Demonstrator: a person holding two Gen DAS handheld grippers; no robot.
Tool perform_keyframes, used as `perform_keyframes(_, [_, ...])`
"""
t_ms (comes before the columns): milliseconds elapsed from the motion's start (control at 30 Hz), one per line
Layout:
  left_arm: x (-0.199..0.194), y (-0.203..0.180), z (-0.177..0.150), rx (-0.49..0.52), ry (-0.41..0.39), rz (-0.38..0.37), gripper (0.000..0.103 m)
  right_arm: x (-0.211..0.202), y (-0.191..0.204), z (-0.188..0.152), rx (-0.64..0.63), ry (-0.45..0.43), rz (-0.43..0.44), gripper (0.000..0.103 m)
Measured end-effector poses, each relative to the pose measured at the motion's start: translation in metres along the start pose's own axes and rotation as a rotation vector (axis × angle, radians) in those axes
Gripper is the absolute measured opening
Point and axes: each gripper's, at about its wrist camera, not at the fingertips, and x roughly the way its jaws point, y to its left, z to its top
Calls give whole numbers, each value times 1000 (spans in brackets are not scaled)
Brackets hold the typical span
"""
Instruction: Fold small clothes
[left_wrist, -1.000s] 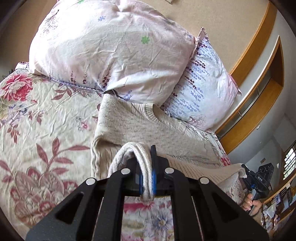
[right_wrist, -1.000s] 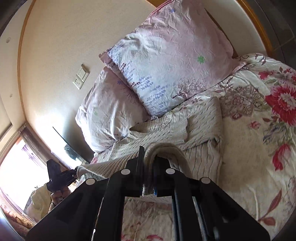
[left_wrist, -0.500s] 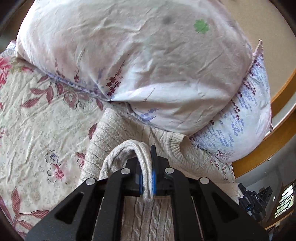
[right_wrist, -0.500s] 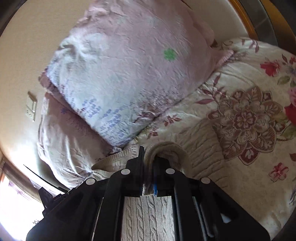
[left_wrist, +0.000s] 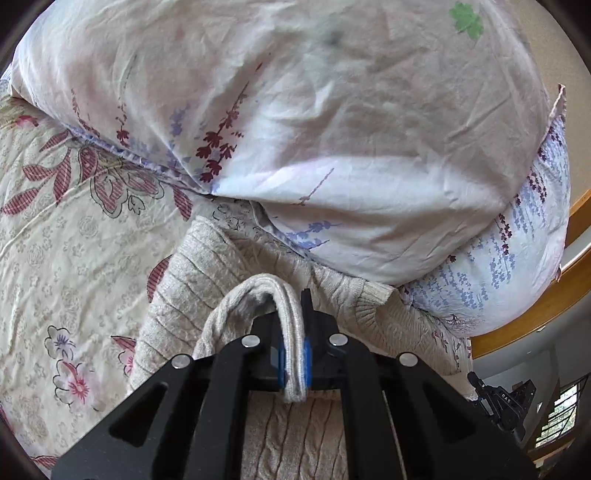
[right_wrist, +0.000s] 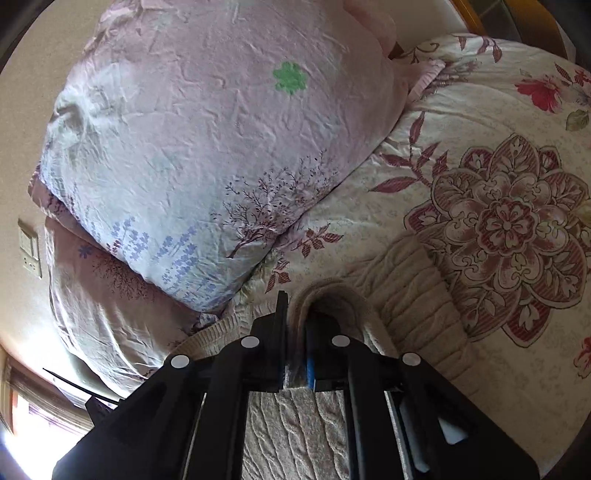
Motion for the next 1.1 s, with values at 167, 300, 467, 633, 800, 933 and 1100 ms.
perform_keyframes(167, [-8,2,-2,-19,4,-39,31,3,5,-3,-19,19,-3,57])
perform_keyframes(300, [-49,-3,-5,54,-64,-65,66,-26,19,-8,-178,-82,-53,64])
perform_keyframes(467, [-70,-5,-13,255,-98,53,64,-33,10,-10,-286,-65,-161,45])
perform_keyframes(633, [-49,-5,-26,360,-31,141,45,-10,7,-13,-327,5,-241,42])
perform_keyframes(800, [-35,-5,-29,407,-4,192,43,4,10,-18,-369,53,-289,23])
perform_keyframes(933, [-28,-3,-25,397,6,210,22,-5,14,-18,-382,-8,-299,8])
perform_keyframes(1100, [-33,8,-20,348,0,173,20,-1,4,-15,-345,-7,-355,10])
